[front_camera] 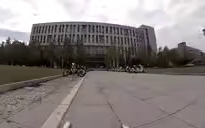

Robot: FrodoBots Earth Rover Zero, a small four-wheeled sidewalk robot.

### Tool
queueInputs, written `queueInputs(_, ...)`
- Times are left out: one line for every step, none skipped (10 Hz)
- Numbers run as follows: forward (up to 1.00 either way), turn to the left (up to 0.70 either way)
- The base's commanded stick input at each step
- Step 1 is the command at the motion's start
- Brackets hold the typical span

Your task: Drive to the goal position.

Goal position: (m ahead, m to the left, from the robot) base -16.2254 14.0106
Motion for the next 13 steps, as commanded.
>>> queueInputs(0.70, -0.34)
queueInputs(0.70, -0.34)
queueInputs(0.70, -0.34)
queueInputs(0.70, -0.34)
queueInputs(0.70, -0.34)
queueInputs(0.70, -0.34)
queueInputs(0.70, -0.34)
queueInputs(0.70, -0.34)
queueInputs(0.70, -0.34)
queueInputs(0.70, -0.34)
queueInputs(0.70, -0.34)
queueInputs(0.70, -0.34)
queueInputs(0.70, -0.34)
